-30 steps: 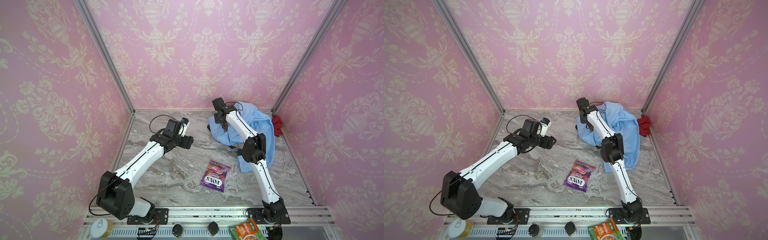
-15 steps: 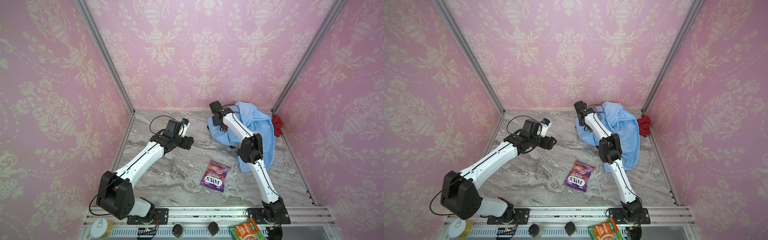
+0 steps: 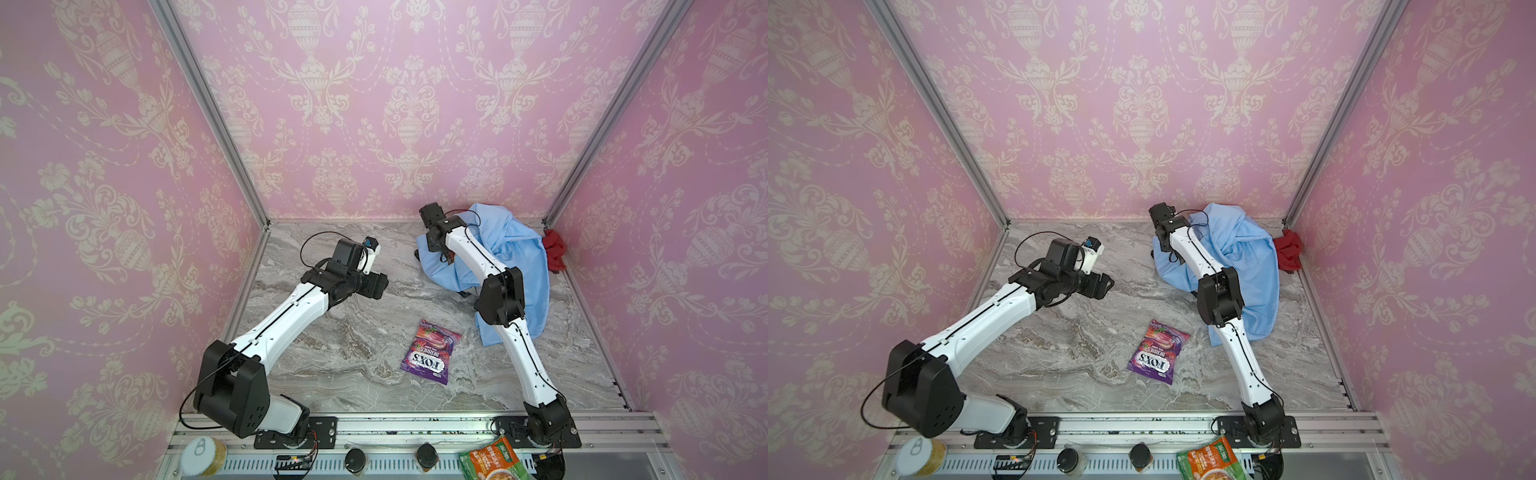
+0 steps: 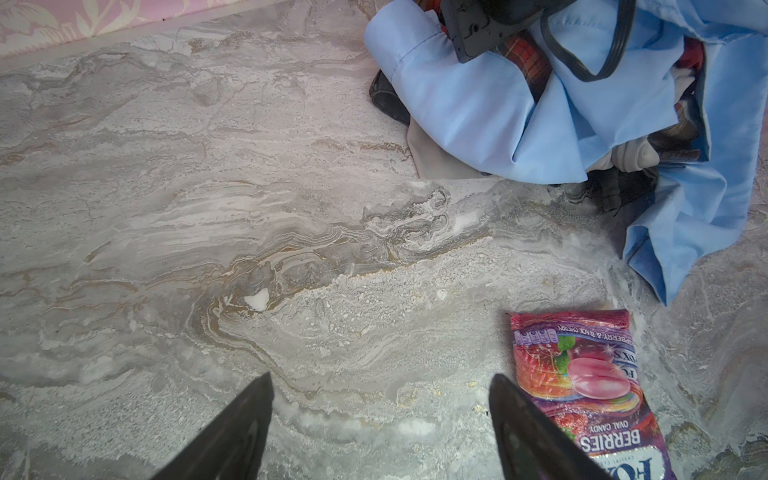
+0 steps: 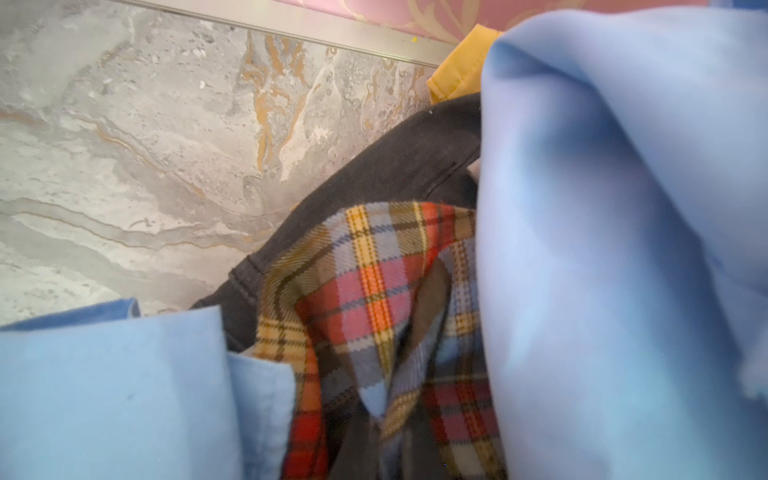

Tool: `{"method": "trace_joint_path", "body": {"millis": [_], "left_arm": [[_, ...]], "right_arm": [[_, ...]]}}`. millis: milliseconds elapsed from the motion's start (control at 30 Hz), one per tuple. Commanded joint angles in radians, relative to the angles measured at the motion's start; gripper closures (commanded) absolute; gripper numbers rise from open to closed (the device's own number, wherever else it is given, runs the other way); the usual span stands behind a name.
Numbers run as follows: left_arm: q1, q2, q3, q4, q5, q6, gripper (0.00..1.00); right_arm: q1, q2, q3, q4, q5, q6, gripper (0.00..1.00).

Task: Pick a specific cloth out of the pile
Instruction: 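Lower the right gripper onto the plaid shirt under the blue shirt and close, then lift the plaid shirt up out of the pile with the right gripper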

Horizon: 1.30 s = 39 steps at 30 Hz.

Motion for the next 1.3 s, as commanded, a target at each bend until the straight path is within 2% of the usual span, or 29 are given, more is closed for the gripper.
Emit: {"method": "trace_joint_path", "body": {"millis": [0, 67, 200, 300, 667, 933, 1267], "left_arm": [[0.003, 0.007, -0.015, 0.003, 0.018, -0.024, 0.16], [0.004, 0.009, -0.015, 0.005, 0.02, -0.026, 0.16], [0.003, 0.006, -0.014, 0.005, 0.023, -0.027, 0.16], [0.003, 0.0, -0.016, 0.008, 0.023, -0.029, 0.16], [0.002, -0.02, -0.019, 0.022, 0.033, -0.047, 0.15], [0.002, -0.032, -0.017, 0.032, 0.034, -0.063, 0.15], [0.002, -0.037, -0.015, 0.036, 0.027, -0.076, 0.15]], "right_arm": [[-0.008, -0.031, 0.027, 0.046, 0.009, -0.014, 0.93], [-0.009, -0.063, 0.023, 0.063, 0.001, -0.027, 0.91], [-0.01, -0.13, 0.018, 0.077, -0.004, -0.04, 0.98], [-0.008, -0.179, -0.004, 0.093, -0.014, -0.05, 1.0], [-0.013, -0.325, -0.032, 0.118, 0.001, -0.092, 1.0], [-0.042, -0.374, 0.041, 0.138, -0.02, -0.161, 1.0], [-0.065, -0.47, 0.081, 0.286, -0.072, -0.266, 1.0]]}}
